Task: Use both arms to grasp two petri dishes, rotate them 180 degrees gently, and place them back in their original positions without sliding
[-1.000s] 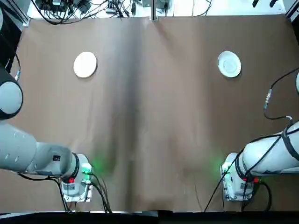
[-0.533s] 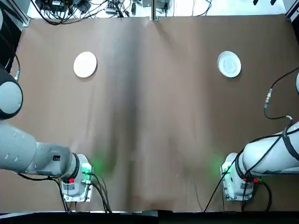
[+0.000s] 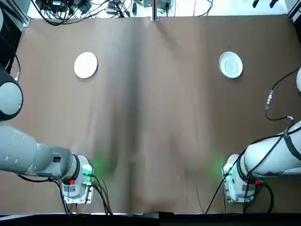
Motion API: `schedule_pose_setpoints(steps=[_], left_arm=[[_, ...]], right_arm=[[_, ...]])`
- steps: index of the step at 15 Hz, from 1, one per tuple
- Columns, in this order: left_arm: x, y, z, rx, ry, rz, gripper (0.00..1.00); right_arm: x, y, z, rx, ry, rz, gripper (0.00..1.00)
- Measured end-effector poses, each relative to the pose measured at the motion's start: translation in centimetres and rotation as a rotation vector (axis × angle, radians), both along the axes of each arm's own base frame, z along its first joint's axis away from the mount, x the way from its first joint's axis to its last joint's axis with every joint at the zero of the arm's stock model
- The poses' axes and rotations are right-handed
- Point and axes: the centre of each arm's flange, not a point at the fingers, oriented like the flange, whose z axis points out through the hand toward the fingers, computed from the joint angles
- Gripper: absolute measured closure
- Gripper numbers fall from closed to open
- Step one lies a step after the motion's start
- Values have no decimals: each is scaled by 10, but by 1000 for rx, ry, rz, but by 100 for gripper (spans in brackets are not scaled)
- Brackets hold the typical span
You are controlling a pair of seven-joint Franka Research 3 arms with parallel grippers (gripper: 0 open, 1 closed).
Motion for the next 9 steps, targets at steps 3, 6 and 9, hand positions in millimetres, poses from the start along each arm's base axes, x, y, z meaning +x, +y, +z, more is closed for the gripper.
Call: schedule_pose_setpoints(steps=[3, 6, 9], left_arm=[[-2, 0, -19, 3, 36, -89, 0], [-2, 3, -41, 1, 66, -232, 0], [2, 4, -70, -2, 71, -347, 0]], right_arm=[[14, 0, -24, -11, 21, -141, 0], [25, 7, -38, -24, 18, -343, 0], [33, 20, -54, -27, 33, -446, 0]])
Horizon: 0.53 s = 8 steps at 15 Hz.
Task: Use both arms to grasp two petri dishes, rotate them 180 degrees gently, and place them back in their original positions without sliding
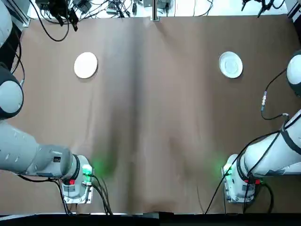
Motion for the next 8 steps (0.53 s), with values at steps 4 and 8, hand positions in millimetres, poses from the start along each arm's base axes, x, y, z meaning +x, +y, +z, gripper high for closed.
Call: schedule_pose_setpoints(steps=[4, 8], left_arm=[[2, 0, -46, -8, 6, -157, 0], [13, 0, -94, 45, 41, -367, 0]], right_arm=[[12, 0, -27, -11, 25, -241, 0], [22, -13, -70, -40, 76, -486, 0]])
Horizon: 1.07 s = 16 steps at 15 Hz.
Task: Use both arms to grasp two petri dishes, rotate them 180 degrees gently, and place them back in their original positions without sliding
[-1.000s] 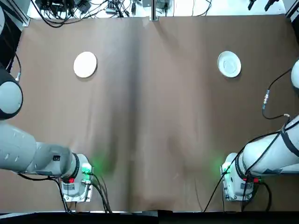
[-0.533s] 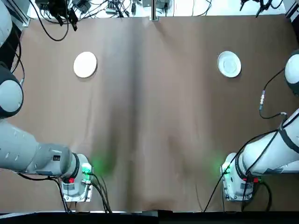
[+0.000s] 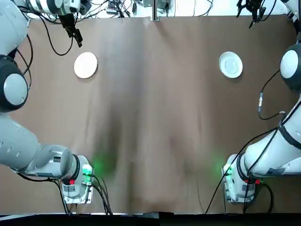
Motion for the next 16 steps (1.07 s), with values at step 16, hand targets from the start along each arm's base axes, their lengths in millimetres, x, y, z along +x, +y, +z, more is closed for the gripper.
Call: schedule_pose_setpoints(steps=[16], left_arm=[[36, 40, -135, -116, -3, -870, 0]], right_arm=[[18, -45, -153, -42, -33, -625, 0]])
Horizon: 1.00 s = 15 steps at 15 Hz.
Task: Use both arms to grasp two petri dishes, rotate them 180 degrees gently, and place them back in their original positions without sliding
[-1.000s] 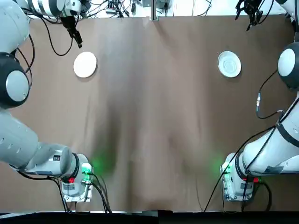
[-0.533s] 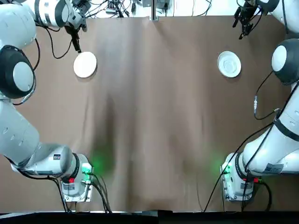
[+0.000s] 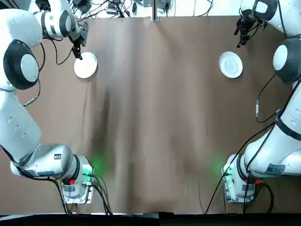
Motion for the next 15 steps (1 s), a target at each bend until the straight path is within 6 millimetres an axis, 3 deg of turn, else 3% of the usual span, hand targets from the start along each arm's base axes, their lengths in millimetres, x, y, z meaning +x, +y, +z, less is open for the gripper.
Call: schedule_pose_setpoints(steps=[4, 9, 12, 13, 14, 15], left_arm=[[-3, -8, -28, -18, -30, -51, 0], [-17, 5, -64, -20, -12, -93, 4], [-21, 6, -75, -21, -10, -100, 11], [-22, 9, -77, -22, -7, -95, 18], [-23, 19, -82, -21, -6, -93, 31], [-23, 23, -84, -18, -9, -108, 31]], right_arm=[[0, -4, -17, -1, 13, -9, 0], [0, -21, -35, -3, 9, -75, 0], [2, -20, -60, -8, 14, -109, 0], [1, -19, -66, -8, 22, -111, 0], [0, -18, -73, -8, 33, -114, 0], [-1, -17, -76, -7, 40, -114, 0]])
